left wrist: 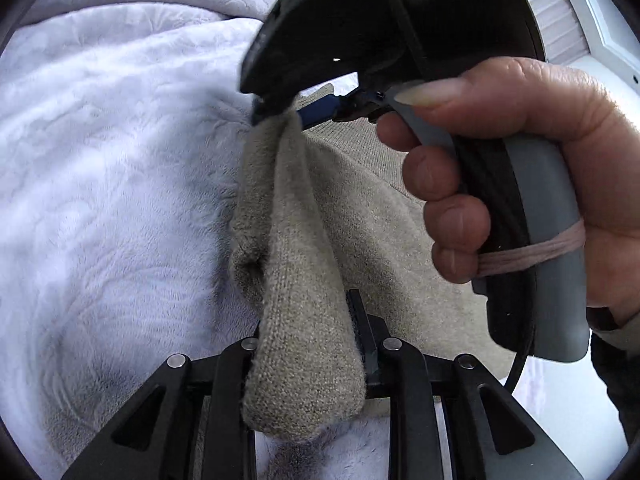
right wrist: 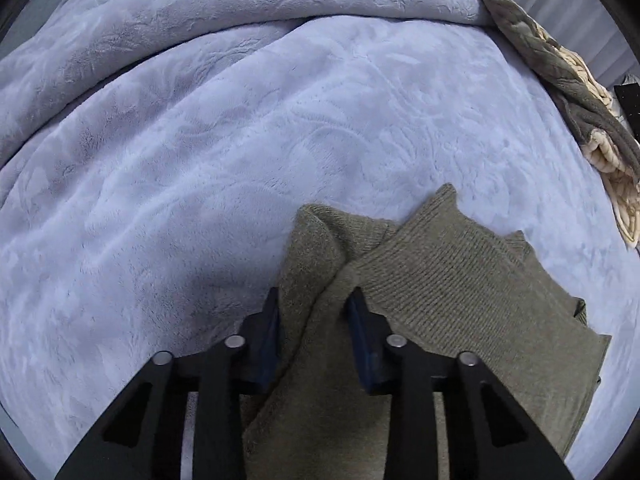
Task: Fold small clothes
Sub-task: 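Lift the held side edge with both tools to fold it over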
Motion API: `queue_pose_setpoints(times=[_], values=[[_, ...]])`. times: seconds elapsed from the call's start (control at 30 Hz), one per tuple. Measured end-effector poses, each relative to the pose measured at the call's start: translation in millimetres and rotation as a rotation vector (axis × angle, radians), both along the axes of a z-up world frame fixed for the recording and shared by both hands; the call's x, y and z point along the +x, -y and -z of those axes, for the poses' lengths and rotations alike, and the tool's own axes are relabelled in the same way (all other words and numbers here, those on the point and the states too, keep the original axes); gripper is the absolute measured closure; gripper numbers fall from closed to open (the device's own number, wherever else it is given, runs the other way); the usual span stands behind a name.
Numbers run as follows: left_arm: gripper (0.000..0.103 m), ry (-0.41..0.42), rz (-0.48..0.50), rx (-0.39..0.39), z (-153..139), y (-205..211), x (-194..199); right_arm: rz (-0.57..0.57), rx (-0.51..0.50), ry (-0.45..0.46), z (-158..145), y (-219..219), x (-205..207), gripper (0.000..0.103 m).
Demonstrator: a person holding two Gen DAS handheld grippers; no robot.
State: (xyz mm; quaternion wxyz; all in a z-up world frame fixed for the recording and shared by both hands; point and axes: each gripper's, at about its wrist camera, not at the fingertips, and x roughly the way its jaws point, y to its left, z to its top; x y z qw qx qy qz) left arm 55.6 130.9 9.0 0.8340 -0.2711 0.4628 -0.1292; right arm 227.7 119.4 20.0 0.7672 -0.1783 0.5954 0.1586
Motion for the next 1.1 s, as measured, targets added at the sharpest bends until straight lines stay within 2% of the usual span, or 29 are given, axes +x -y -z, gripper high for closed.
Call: queue_pose_setpoints(times=[0.07, 0.17, 0.43, 0.73, 0.87, 1.1], values=[[0.08, -0.002, 0.003, 0.044, -6.4, 6.1, -0.3, 0.015, 0.066, -0.015, -6.5, 13.4, 1.0, 0.083], [0.08, 0.006, 0.016, 0.092, -15.5, 12.8, -8.5, -0.012, 0.12, -0.01, -17.4, 24.3, -3.8, 0.085], [0.081, 0.016, 0.021, 0.191, -38.4, 41.0, -13.4, 0.003, 0.288, 0.002, -52.6, 63.4, -10.5, 0.086], [0.082, 0.046, 0.027, 0.293, -61.3, 82.6, -18.7, 0.033, 0.451, 0.032, -75.1, 101.4, -0.4, 0.086], [0.082, 0.055, 0.042, 0.347, -71.4, 97.3, -37.4, 0.042, 0.501, 0.042, -84.0, 115.9, -5.7, 0.086], [0.082, 0.048, 0.07, 0.435, -84.4, 125.1, -34.5, 0.067, 0.554, 0.053, -93.6, 147.5, -7.9, 0.086]])
